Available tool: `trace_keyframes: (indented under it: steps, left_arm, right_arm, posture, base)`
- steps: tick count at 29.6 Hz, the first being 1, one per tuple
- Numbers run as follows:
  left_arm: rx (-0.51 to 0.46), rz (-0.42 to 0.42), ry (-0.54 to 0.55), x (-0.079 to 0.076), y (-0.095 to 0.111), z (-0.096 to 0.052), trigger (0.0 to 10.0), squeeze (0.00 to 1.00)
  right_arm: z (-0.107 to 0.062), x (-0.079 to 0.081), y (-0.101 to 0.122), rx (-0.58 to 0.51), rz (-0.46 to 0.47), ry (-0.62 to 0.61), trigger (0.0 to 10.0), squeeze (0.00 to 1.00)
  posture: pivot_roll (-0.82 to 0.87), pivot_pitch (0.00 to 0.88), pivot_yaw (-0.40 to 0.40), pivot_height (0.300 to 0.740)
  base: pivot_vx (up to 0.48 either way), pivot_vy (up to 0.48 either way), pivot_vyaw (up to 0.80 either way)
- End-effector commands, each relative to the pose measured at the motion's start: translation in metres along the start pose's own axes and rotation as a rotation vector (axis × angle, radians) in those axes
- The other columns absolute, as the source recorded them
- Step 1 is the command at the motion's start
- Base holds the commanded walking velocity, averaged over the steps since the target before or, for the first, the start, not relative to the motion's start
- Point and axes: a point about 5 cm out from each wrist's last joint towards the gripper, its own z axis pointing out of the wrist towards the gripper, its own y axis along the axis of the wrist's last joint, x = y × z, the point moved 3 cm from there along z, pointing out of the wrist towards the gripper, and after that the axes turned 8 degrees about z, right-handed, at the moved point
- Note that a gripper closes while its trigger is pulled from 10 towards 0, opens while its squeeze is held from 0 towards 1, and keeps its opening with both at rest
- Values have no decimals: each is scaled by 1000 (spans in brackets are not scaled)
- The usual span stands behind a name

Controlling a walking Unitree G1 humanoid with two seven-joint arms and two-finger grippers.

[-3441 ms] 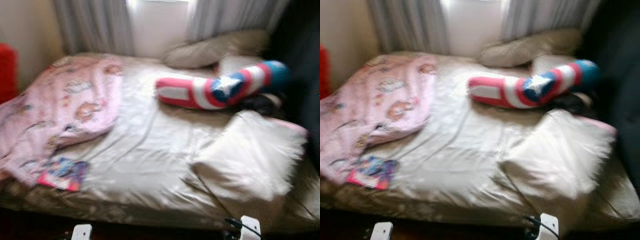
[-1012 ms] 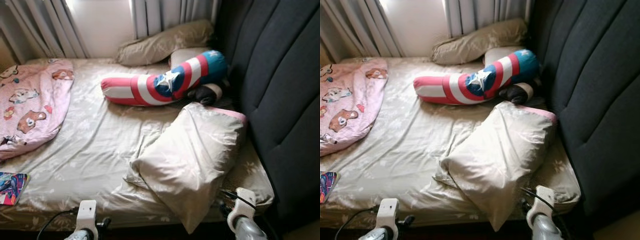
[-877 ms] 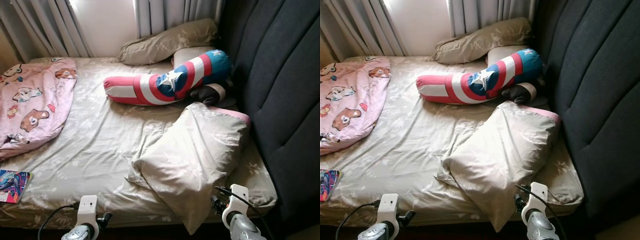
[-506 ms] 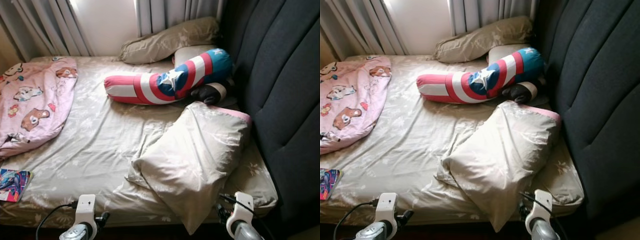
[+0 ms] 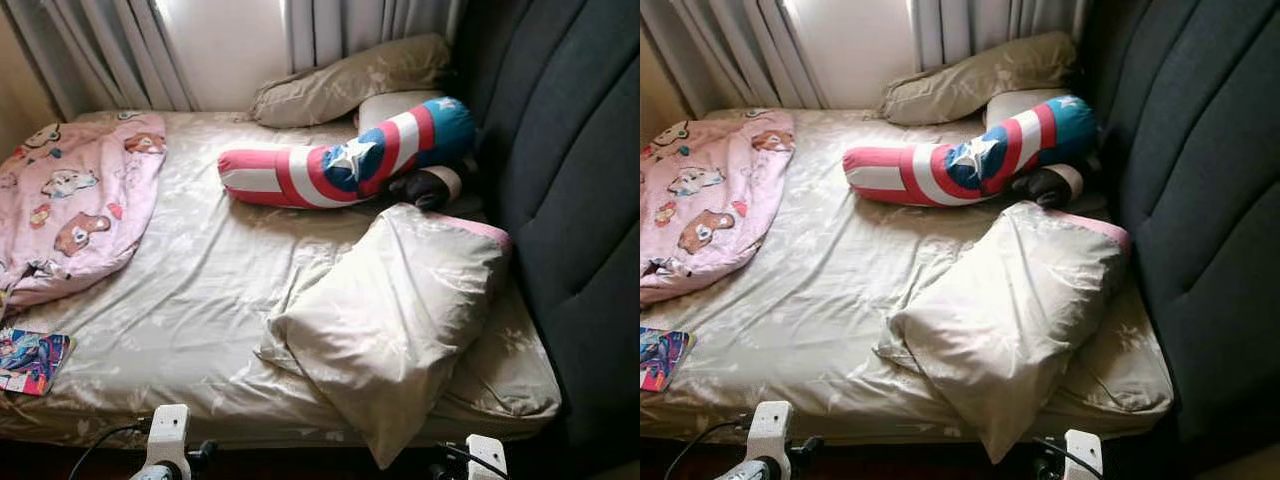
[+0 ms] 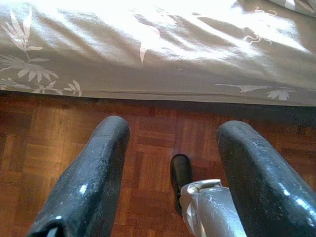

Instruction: Clean up the room

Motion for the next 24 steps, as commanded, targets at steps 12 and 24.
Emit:
trace_keyframes:
  steps: [12, 24]
  left_arm:
    - [14, -9, 10, 3, -5, -1, 10000, 0]
    - [18, -9, 8, 3, -7, -2, 10000, 0]
  right_arm:
    - [1, 3, 1, 0, -9, 4, 10000, 0]
    - [-1, -1, -6, 13, -10, -1, 10000, 0]
  posture:
    - [1, 0, 3, 740]
    - [6, 0, -7, 740]
  base:
    - [0, 0, 0]
    - [0, 0, 0]
